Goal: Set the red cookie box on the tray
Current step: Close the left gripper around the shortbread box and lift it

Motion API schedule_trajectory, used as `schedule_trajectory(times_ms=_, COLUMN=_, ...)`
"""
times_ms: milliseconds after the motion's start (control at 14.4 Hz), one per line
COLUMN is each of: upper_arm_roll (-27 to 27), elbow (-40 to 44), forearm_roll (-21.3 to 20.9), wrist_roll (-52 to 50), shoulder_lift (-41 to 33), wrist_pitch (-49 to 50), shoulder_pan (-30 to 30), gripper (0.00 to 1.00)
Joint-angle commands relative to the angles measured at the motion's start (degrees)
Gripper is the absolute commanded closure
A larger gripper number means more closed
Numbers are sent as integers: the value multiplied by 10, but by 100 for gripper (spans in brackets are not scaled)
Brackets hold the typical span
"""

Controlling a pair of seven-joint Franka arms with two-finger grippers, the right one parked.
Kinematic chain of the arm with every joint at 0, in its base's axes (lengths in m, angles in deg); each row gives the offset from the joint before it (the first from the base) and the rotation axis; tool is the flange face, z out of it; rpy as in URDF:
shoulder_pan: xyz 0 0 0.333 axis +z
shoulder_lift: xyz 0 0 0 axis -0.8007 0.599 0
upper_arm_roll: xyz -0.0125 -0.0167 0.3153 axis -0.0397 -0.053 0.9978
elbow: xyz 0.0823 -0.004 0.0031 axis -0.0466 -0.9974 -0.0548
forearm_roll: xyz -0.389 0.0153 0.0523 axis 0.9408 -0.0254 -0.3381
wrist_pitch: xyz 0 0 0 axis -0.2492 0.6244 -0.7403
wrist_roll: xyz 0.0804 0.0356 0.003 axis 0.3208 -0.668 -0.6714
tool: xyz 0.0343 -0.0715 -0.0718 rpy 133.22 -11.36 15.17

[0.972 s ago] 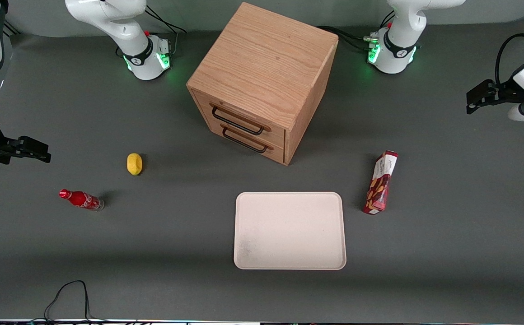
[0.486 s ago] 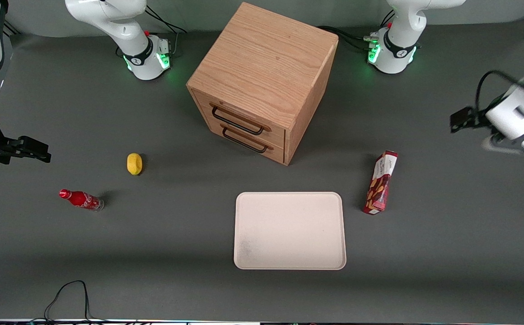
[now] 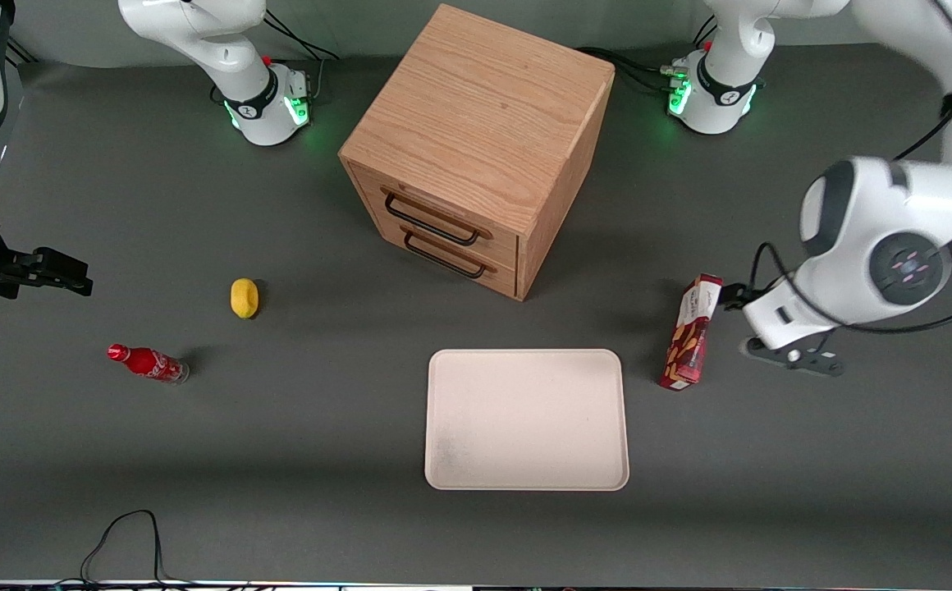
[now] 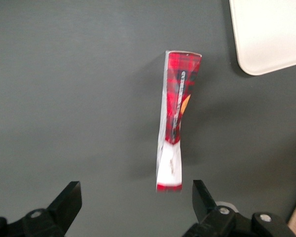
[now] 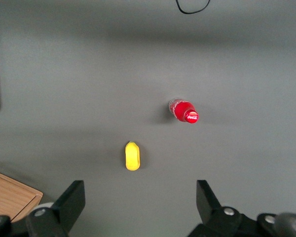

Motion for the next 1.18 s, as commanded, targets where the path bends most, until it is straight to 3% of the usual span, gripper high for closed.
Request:
schedule_trajectory(times_ms=0, upper_arm_roll=6, elbow=-55, forearm_roll=-5, wrist_roll=-4, shoulder_lift=5, wrist_pitch=-81, shoulder_pan=-12, gripper=1)
schedule_trajectory(times_ms=417, upper_arm_roll=4, elbow=-165, forearm_roll=-4, wrist_roll=-25, shoulder_lift=36, wrist_pitch=-261, shoulder_pan=-23, gripper=3)
schedule_trajectory(times_ms=486, upper_arm_roll=3, elbow=-167, forearm_roll=-2, wrist_roll=-26, shoulder_lift=37, wrist_pitch=-259, shoulder_pan=-24, gripper=10)
schedule_trajectory(times_ms=556, upper_arm_roll=-4, elbow=-166, forearm_roll=0, wrist_roll=-26, shoulder_lift=37, wrist_pitch=-254, shoulder_pan=-24, gripper=23)
schedule_trajectory(times_ms=694, upper_arm_roll=-7, elbow=-166, forearm_roll=0, wrist_roll=-37, shoulder_lift=37, wrist_pitch=-252, shoulder_pan=-24, gripper=86)
schedule_trajectory(times_ms=764, upper_arm_roll=-7, elbow=-166, forearm_roll=2, wrist_roll=-38, shoulder_lift=37, wrist_pitch=-252, shoulder_pan=-24, gripper=100)
schedule_trajectory(times_ms=1111, upper_arm_roll=-8, elbow=-151, forearm_roll=2, wrist_roll=-29, shoulder_lift=30, wrist_pitch=-243, shoulder_pan=-24, gripper=100)
